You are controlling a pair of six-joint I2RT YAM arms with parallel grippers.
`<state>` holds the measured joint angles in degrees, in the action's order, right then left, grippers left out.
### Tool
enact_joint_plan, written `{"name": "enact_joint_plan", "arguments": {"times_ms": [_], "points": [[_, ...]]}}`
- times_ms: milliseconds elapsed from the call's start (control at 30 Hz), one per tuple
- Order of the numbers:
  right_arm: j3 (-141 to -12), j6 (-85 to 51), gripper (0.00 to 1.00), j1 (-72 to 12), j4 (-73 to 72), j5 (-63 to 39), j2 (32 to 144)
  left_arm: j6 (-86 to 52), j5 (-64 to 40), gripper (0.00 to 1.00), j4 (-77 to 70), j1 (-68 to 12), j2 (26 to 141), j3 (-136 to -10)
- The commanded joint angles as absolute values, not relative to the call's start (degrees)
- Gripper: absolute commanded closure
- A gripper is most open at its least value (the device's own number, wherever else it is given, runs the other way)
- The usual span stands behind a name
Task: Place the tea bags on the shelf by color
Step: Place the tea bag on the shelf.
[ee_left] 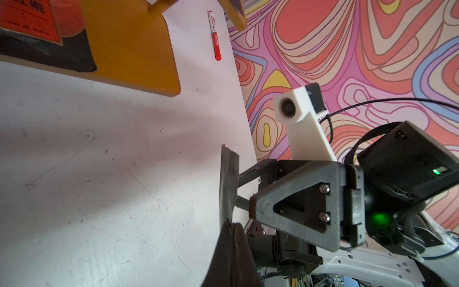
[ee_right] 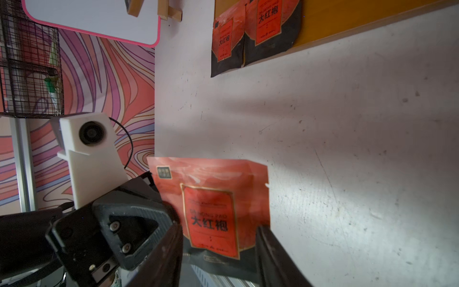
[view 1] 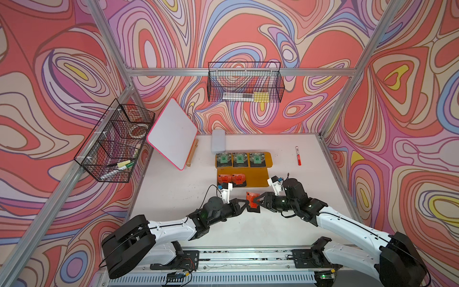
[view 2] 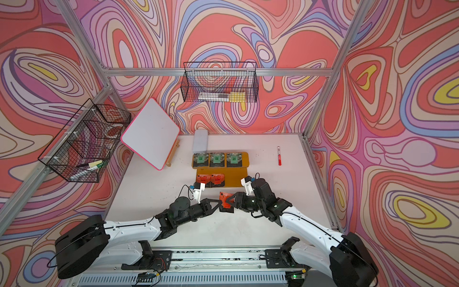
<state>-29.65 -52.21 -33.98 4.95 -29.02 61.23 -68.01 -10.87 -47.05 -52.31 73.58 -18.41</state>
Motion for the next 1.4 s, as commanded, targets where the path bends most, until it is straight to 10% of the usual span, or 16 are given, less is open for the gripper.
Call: {"name": "enact_joint_plan", "arguments": {"times_ms": [0, 1367], "points": [[-27.54, -54.96, 0.52, -33.24, 0.32, -30.31, 60.03, -71.59, -13.98, 1.0, -58.36, -51.16, 76.5, -16.24], [-23.15, -60.22, 0.7, -30.94, -11.67, -37.34, 57.19, -71.61, -14.15, 1.0, -49.03, -48.78, 65.12, -16.35]]}}
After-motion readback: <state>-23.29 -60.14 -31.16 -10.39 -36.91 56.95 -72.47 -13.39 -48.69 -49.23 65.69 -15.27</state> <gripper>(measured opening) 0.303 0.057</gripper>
